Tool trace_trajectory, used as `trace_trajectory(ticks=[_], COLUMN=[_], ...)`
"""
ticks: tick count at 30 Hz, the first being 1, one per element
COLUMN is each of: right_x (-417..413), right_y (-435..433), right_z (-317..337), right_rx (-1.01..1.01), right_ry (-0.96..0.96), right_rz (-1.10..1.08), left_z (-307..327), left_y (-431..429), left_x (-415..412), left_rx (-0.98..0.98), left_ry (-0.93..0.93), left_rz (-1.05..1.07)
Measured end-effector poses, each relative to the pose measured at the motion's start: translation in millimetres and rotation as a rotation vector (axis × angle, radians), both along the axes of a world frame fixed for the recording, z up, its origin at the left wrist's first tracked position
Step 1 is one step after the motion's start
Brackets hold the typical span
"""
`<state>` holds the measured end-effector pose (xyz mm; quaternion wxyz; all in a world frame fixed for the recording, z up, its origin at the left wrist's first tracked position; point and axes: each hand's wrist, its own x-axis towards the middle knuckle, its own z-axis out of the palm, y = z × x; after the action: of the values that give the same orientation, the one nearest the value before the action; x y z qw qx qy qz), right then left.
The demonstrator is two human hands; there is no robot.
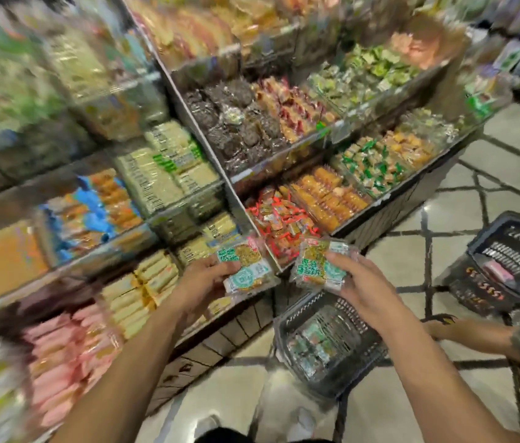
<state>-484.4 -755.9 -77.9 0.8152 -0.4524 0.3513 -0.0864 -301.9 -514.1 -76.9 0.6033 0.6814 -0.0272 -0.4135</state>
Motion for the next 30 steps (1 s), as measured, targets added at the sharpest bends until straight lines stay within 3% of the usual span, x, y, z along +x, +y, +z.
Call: trace_trajectory(ticks=[11,22,30], right_x=[139.7,218.7,277.1], right_y=[172.3,387.3,493.4], right_z=[34.0,35.8,27.0], right_rx=[-0.013,-0.021,0.015], right_ry=[-0.040,-0.051,-0.021], right_rz=[0.375,0.617,0.704], left_z=[29.9,28.0,22.3], left_y=[221.5,448.8,544.9], left_x=[34.9,42.0,54.8], left_rx=[-0.134,-0.175,-0.176], left_ry=[-0.004,-0.055,-0.031], left_rz=[0.441,0.625,0.776])
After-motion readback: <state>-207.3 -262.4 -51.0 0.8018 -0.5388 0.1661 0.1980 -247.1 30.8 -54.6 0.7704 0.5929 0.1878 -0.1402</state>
